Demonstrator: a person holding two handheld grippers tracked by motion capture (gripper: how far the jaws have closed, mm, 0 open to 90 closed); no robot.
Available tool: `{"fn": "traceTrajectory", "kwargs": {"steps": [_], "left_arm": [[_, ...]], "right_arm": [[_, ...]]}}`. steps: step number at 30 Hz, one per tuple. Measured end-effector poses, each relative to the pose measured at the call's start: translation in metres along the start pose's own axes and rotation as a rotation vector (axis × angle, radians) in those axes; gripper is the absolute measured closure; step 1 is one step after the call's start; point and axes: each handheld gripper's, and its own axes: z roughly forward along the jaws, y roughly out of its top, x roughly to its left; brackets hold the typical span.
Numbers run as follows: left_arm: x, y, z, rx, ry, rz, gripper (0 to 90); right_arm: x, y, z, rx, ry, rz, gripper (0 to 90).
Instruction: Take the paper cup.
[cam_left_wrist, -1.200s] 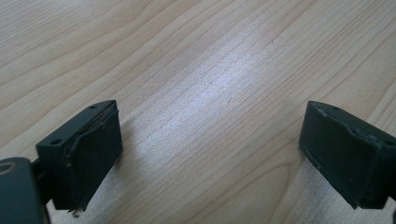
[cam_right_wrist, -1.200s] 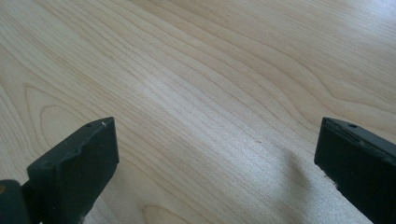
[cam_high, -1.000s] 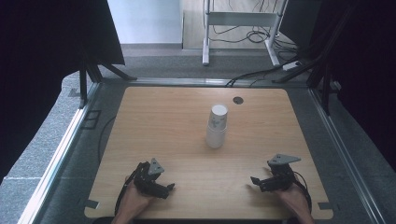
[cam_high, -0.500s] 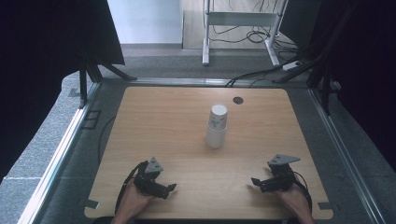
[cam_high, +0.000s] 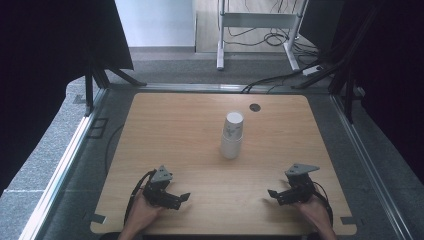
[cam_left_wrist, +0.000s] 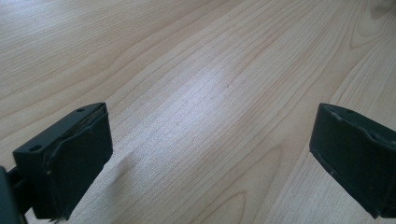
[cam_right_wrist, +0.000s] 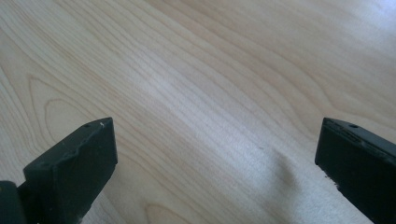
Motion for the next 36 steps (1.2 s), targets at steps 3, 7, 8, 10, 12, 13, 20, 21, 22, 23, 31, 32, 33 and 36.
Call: {"fn": "traceTrajectory", "kwargs": {"steps": [3, 7, 8, 10, 12, 13, 20, 21, 22, 23, 31, 32, 33, 36], "left_arm": [[-0.002, 0.003, 0.001, 0.013, 0.014, 0.026, 0.0], [-0.002, 0.01, 0.002, 0.042, 0.05, 0.061, 0.0], [0.0, 0.014, 0.002, 0.046, 0.055, 0.059, 0.0], [0.001, 0.018, 0.003, 0.045, 0.052, 0.056, 0.0], [0.002, 0.021, 0.004, 0.046, 0.052, 0.057, 0.0], [0.002, 0.023, 0.004, 0.048, 0.05, 0.055, 0.0], [0.006, 0.033, 0.006, 0.047, 0.03, 0.043, 0.6], [0.006, 0.033, 0.006, 0.047, 0.03, 0.043, 2.0], [0.007, 0.037, 0.006, 0.039, 0.02, 0.04, 2.9], [0.007, 0.039, 0.006, 0.04, 0.02, 0.041, 3.0], [0.012, 0.051, 0.01, 0.046, 0.018, 0.038, 3.1], [0.013, 0.052, 0.011, 0.045, 0.018, 0.038, 3.4], [0.014, 0.054, 0.011, 0.045, 0.018, 0.037, 3.7], [0.015, 0.058, 0.013, 0.042, 0.013, 0.034, 3.7]], "right_arm": [[-0.001, 0.003, -0.002, -0.019, 0.007, 0.003, 0.0], [-0.002, 0.007, -0.005, -0.035, 0.009, 0.008, 0.0], [-0.002, 0.009, -0.006, -0.04, 0.015, 0.012, 0.0], [-0.003, 0.011, -0.007, -0.053, 0.022, 0.022, 0.0], [-0.004, 0.014, -0.008, -0.058, 0.027, 0.026, 0.0], [-0.004, 0.015, -0.008, -0.059, 0.029, 0.026, 0.0], [-0.004, 0.022, -0.011, -0.072, 0.042, 0.029, 0.4], [-0.004, 0.022, -0.011, -0.072, 0.042, 0.029, 0.4], [-0.004, 0.024, -0.012, -0.077, 0.048, 0.033, 0.6], [-0.004, 0.025, -0.012, -0.077, 0.051, 0.034, 1.0], [-0.005, 0.035, -0.013, -0.077, 0.046, 0.019, 1.3], [-0.006, 0.036, -0.013, -0.078, 0.044, 0.015, 1.5], [-0.006, 0.037, -0.013, -0.08, 0.044, 0.014, 1.8], [-0.007, 0.041, -0.014, -0.082, 0.048, 0.015, 2.5]]}}
